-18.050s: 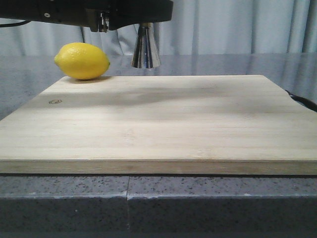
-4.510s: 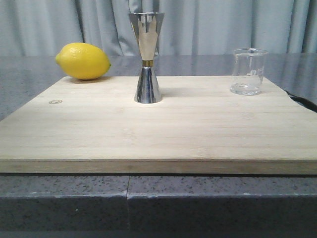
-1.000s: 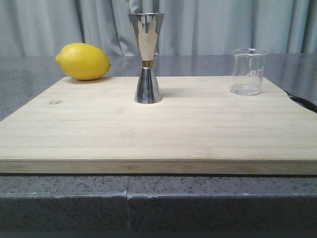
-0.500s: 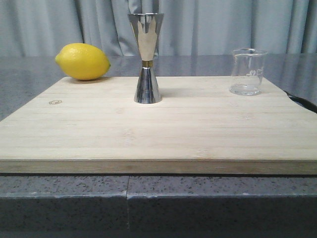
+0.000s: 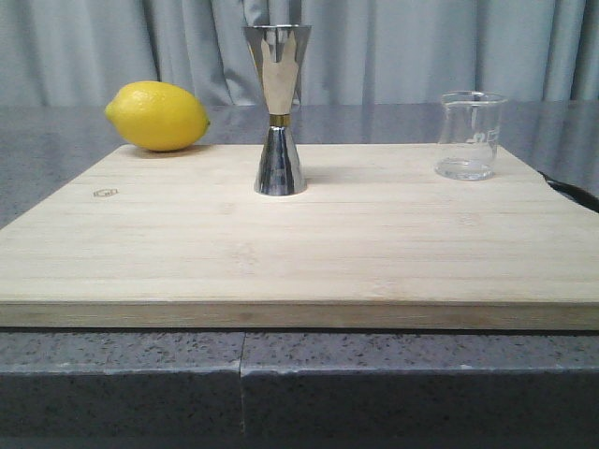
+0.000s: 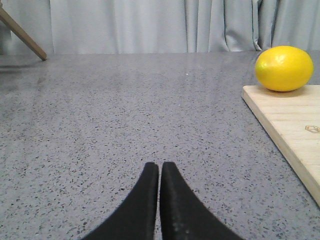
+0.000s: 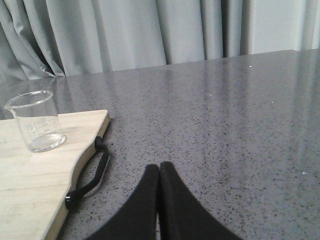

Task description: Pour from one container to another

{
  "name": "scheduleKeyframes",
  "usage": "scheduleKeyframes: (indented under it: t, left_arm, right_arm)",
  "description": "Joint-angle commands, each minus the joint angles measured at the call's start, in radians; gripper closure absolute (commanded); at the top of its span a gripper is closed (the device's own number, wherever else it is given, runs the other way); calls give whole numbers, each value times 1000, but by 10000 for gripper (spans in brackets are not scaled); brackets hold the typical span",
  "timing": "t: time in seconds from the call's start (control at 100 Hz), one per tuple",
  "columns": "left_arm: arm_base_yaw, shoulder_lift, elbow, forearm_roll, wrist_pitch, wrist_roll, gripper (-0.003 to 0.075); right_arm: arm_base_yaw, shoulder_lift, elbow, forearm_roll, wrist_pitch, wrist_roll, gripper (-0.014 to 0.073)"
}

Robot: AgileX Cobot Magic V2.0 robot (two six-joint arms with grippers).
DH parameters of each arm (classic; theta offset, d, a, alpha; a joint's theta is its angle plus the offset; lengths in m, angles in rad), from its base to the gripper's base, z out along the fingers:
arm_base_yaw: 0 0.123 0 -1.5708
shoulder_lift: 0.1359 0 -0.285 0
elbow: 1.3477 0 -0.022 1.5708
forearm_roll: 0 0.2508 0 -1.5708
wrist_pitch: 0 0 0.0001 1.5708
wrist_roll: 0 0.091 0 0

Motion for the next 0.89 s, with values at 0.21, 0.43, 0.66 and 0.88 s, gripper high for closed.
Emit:
scheduleKeyframes:
  t: [0.21,0.43,0.66,0.88]
  left_arm:
    - [0,-25,5,-4,-83,3,739]
    - [0,-25,5,-4,-83,3,739]
    - [0,-25,5,-4,-83,3,739]
    - [0,-25,5,-4,-83,3,739]
  right_arm:
    - [-4,-24,27,-27,-75,-109,658]
    - [-4,-24,27,77,-75,-193,657]
    - [-4,-24,27,77,-67,-193,658]
    - [-4,-24,27,77,-64,-193,658]
